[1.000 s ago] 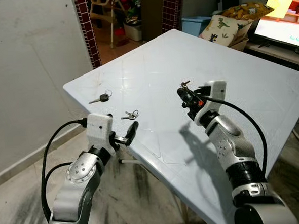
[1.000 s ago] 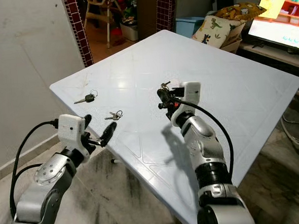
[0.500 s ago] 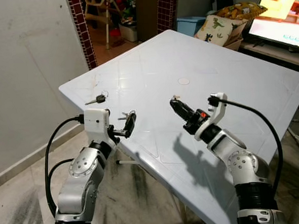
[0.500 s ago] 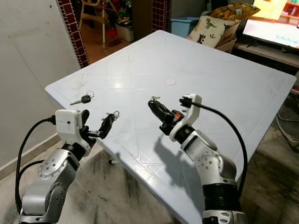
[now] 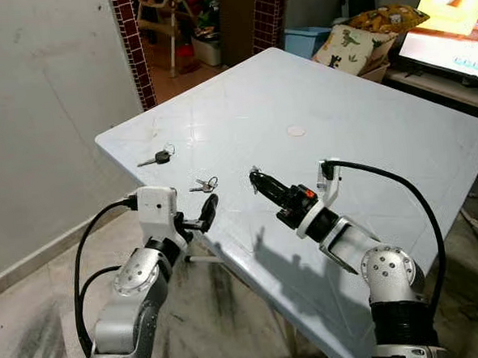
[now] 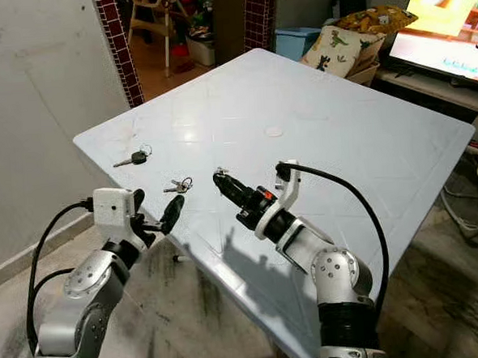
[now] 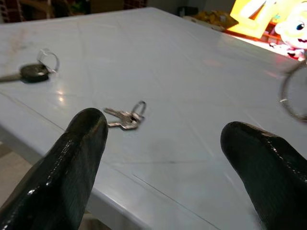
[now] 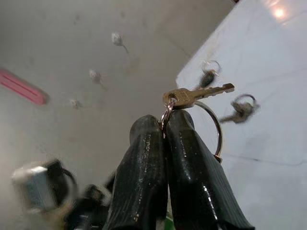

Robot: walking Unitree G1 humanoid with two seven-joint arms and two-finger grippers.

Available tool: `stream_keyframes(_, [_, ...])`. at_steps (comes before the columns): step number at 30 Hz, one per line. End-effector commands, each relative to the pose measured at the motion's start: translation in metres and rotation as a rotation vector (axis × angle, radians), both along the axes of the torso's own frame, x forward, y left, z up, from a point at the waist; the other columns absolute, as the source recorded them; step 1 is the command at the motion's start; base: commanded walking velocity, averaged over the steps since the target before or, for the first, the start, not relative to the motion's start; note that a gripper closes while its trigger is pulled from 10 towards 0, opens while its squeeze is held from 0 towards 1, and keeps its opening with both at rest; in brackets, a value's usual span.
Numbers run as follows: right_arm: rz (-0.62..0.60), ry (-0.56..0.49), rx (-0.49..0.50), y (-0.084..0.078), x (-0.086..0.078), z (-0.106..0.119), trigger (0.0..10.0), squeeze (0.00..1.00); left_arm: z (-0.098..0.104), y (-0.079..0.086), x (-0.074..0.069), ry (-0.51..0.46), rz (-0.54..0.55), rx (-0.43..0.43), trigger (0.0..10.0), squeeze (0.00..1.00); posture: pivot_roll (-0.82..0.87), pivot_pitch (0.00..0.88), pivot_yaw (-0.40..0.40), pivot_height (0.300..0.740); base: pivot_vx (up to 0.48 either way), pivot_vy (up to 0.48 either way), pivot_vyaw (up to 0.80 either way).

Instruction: Hang keys on a hook

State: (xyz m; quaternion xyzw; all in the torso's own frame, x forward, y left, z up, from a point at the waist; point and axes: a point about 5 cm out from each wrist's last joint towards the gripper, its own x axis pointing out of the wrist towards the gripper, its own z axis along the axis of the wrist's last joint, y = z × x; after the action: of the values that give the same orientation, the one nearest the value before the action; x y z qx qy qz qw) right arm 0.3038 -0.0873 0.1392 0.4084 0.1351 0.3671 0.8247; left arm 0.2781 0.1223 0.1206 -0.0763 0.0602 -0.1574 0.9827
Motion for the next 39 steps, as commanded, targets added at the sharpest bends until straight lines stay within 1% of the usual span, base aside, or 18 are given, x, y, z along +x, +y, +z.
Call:
stream_keyframes(1, [-0.036, -0.051, -0.120, 0.001, 0.000, 0.001, 10.0, 0.00, 0.005, 0.005, -0.003, -0.020, 0.031, 0.014, 10.0, 0.00, 0.05, 0.000, -0.046, 0.740, 0.000, 0.000, 0.00])
stream_keyframes(2, [-0.066, -0.067, -0.185, 0.002, 0.002, 0.000, 10.0, 0.00, 0.007, 0.013, -0.003, -0.047, 0.089, 0.044, 10.0, 0.00, 0.06, 0.005, -0.044, 0.740, 0.000, 0.000, 0.00])
stream_keyframes(3, [-0.066, -0.067, -0.185, 0.002, 0.002, 0.000, 10.0, 0.00, 0.007, 0.013, -0.003, -0.047, 0.089, 0.044, 10.0, 0.00, 0.06, 0.005, -0.044, 0.740, 0.000, 0.000, 0.00])
stream_keyframes(5, [-0.100, -0.101, -0.253, 0.003, 0.005, 0.002, 10.0, 0.00, 0.010, 0.022, -0.001, -0.071, 0.150, 0.070, 10.0, 0.00, 0.05, 0.004, -0.039, 0.740, 0.000, 0.000, 0.00])
stream_keyframes(6, [-0.100, -0.101, -0.253, 0.003, 0.005, 0.002, 10.0, 0.00, 0.010, 0.022, -0.001, -0.071, 0.150, 0.070, 10.0, 0.00, 0.05, 0.004, -0.039, 0.740, 0.000, 0.000, 0.00])
stream_keyframes(7, [-0.107, -0.118, -0.285, 0.004, 0.006, 0.005, 10.0, 0.00, 0.011, 0.033, 0.002, -0.086, 0.215, 0.098, 10.0, 0.00, 0.05, 0.000, -0.029, 0.740, 0.000, 0.000, 0.00])
stream_keyframes(9, [-0.116, -0.144, -0.283, 0.005, 0.006, 0.008, 10.0, 0.00, 0.011, 0.038, 0.005, -0.091, 0.247, 0.114, 10.0, 0.00, 0.04, 0.000, -0.025, 0.740, 0.000, 0.000, 0.00])
stream_keyframes(12, [-0.139, -0.150, -0.269, 0.004, 0.007, 0.010, 10.0, 0.00, 0.014, 0.038, 0.009, -0.104, 0.250, 0.121, 10.0, 0.00, 0.04, 0.000, -0.024, 0.740, 0.000, 0.000, 0.00])
stream_keyframes(16, [-0.152, -0.182, -0.290, 0.007, 0.008, 0.011, 10.0, 0.00, 0.016, 0.034, 0.013, -0.115, 0.244, 0.135, 10.0, 0.00, 0.04, 0.000, -0.018, 0.740, 0.000, 0.000, 0.00])
stream_keyframes(19, [-0.162, -0.195, -0.292, 0.008, 0.009, 0.013, 10.0, 0.00, 0.016, 0.030, 0.013, -0.119, 0.239, 0.133, 10.0, 0.00, 0.04, 0.000, -0.015, 0.740, 0.000, 0.000, 0.00])
stream_keyframes(21, [-0.179, -0.202, -0.283, 0.008, 0.011, 0.016, 10.0, 0.00, 0.015, 0.027, 0.012, -0.117, 0.228, 0.129, 10.0, 0.00, 0.04, 0.000, -0.010, 0.740, 0.000, 0.000, 0.00])
stream_keyframes(22, [-0.181, -0.200, -0.254, 0.008, 0.011, 0.019, 10.0, 0.00, 0.014, 0.026, 0.010, -0.115, 0.222, 0.128, 10.0, 0.00, 0.04, 0.000, -0.003, 0.740, 0.000, 0.000, 0.00])
stream_keyframes(24, [-0.185, -0.206, -0.235, 0.008, 0.011, 0.021, 10.0, 0.00, 0.013, 0.026, 0.009, -0.112, 0.220, 0.131, 10.0, 0.00, 0.04, 0.000, 0.001, 0.740, 0.000, 0.000, 0.00])
stream_keyframes(26, [-0.199, -0.233, -0.266, 0.008, 0.009, 0.022, 10.0, 0.00, 0.012, 0.030, 0.007, -0.111, 0.241, 0.152, 10.0, 0.00, 0.03, 0.000, 0.003, 0.740, 0.000, 0.000, 0.00])
stream_keyframes(29, [-0.204, -0.240, -0.273, 0.007, 0.007, 0.021, 10.0, 0.00, 0.013, 0.033, 0.008, -0.114, 0.255, 0.158, 10.0, 0.00, 0.03, 0.000, 0.003, 0.740, 0.000, 0.000, 0.00])
stream_keyframes(33, [-0.232, -0.238, -0.302, 0.002, 0.007, 0.018, 10.0, 0.00, 0.013, 0.035, 0.009, -0.114, 0.267, 0.154, 10.0, 0.00, 0.03, 0.000, 0.002, 0.740, 0.000, 0.000, 0.00])
stream_keyframes(35, [-0.236, -0.256, -0.327, 0.002, 0.007, 0.018, 10.0, 0.00, 0.013, 0.035, 0.009, -0.113, 0.269, 0.163, 10.0, 0.00, 0.03, 0.000, 0.002, 0.740, 0.000, 0.000, 0.80])
stream_keyframes(39, [-0.242, -0.242, -0.326, 0.001, 0.008, 0.018, 10.0, 0.00, 0.012, 0.033, 0.008, -0.108, 0.267, 0.164, 10.0, 0.00, 0.02, 0.007, 0.000, 0.740, 0.000, 0.000, 0.80])
